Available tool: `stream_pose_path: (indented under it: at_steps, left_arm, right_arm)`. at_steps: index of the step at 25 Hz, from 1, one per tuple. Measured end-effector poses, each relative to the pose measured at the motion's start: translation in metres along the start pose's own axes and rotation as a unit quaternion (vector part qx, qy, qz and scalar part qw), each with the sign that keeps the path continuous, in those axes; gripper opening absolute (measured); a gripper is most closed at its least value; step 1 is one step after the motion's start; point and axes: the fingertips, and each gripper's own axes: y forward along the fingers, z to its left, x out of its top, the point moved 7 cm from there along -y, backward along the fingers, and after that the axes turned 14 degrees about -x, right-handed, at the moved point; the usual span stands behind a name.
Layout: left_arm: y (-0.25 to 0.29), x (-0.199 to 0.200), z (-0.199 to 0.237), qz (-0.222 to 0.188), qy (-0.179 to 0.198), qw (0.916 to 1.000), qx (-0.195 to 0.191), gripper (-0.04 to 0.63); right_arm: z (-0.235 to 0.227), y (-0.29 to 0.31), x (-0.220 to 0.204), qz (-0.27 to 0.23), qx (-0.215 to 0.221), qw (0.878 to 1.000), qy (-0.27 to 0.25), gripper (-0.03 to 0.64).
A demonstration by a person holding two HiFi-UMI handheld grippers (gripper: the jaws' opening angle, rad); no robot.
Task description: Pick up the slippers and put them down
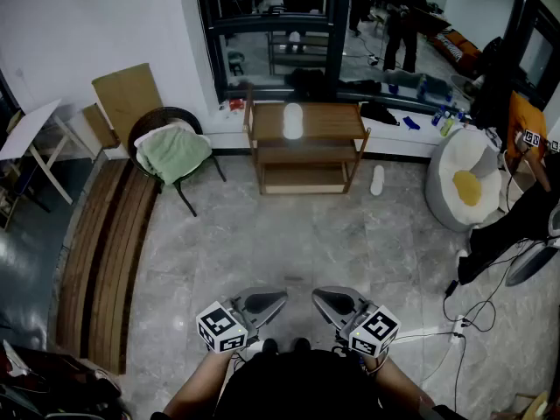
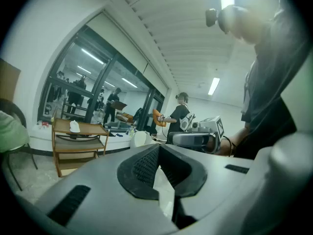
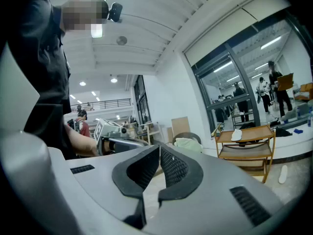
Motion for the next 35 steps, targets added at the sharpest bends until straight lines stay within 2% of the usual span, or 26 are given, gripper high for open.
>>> stream_pose_path:
  at_steps: [9,15,24,30,35]
  left_arm:
    - [0.011,-0.003,0.001,0.017,0.001,0.9998,-0.008,0.003]
    - [0.018,0.002,0.012,0.022,0.006,0.9997,0.006,0.003]
    - [0.023,0.003,0.019,0.026,0.014,0.9989,0.035,0.003]
    - [0.022,0.001,0.048,0.021,-0.006,0.9987,0.047,0.003]
    - [0.023,0.009,0.096,0.013,-0.012,0.9989,0.044,0.003]
  right_arm:
    - [-0.013,-0.015,-0.007,0.003,-0.017,1.000,0.021,0.025]
    - [-0.025,-0.014,-0.002,-0.019,-0.031,0.999,0.014,0.025]
    - [-0.042,-0.014,-0.006,-0.012,-0.020,1.000,0.006,0.025]
    - [-0.060,0.006,-0.007,0.002,-0.019,1.000,0.014,0.025]
    - [-0.085,0.041,0.002,0.004,-0.024,1.000,0.013,0.025]
